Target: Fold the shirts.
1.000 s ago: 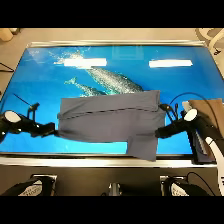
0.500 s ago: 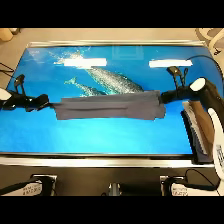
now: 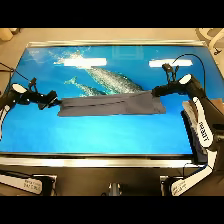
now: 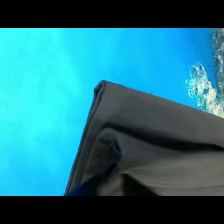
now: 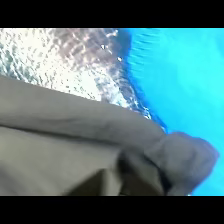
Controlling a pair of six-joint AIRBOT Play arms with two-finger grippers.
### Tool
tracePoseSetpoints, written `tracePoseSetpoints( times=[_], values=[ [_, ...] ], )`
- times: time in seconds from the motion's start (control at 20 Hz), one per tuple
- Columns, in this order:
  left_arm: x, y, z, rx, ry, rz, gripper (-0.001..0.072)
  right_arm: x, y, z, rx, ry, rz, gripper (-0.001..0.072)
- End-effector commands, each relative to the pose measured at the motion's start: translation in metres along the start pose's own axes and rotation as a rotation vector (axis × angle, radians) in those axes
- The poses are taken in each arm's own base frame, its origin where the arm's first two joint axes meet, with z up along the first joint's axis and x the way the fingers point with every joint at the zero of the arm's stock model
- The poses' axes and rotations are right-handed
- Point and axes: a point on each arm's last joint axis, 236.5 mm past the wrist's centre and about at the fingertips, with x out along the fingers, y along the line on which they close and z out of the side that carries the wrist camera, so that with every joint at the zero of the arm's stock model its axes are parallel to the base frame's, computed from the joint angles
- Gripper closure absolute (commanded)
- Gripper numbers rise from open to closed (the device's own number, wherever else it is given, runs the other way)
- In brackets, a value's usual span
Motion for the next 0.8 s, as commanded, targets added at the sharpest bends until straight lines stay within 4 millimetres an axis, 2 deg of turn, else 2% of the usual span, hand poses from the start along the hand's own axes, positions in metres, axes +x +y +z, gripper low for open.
tracePoseSetpoints(
  times=[0.0,0.05,0.1,0.15,0.2,0.3,0.4,0.5,0.6,0.75],
  values=[
    [0.004,0.0,0.007,-0.043,0.01,-0.025,0.0022,-0.007,0.003,0.007,-0.007,-0.015,0.012,0.0154],
    [-0.005,-0.003,0.014,-0.038,-0.003,-0.033,0.0021,-0.024,-0.002,0.012,-0.035,-0.029,-0.009,0.0048],
    [-0.017,-0.006,0.02,-0.027,-0.017,-0.04,0.0026,-0.04,-0.012,0.012,-0.054,-0.024,-0.046,0.0028],
    [-0.031,-0.01,0.027,-0.017,-0.033,-0.047,0.0034,-0.055,-0.029,0.003,-0.052,0.004,-0.089,0.0008],
    [-0.044,-0.015,0.031,-0.004,-0.053,-0.055,0.0033,-0.065,-0.045,-0.012,0.002,0.044,-0.102,0.0],
    [-0.066,-0.029,0.034,0.036,-0.089,-0.069,0.0035,-0.069,-0.058,-0.049,0.105,0.135,-0.044,-0.0003],
    [-0.087,-0.043,0.031,0.109,-0.125,-0.065,0.0043,-0.062,-0.053,-0.077,0.158,0.223,0.036,-0.0006],
    [-0.108,-0.051,0.026,0.193,-0.163,-0.016,0.0043,-0.046,-0.041,-0.095,0.182,0.29,0.106,-0.0006],
    [-0.127,-0.068,0.019,0.25,-0.197,-0.01,0.0043,-0.027,-0.023,-0.094,0.212,0.288,0.18,-0.0006],
    [-0.147,-0.098,0.006,0.316,-0.236,-0.039,0.0043,-0.001,-0.003,-0.082,0.237,0.25,0.225,-0.0005]
  ],
)
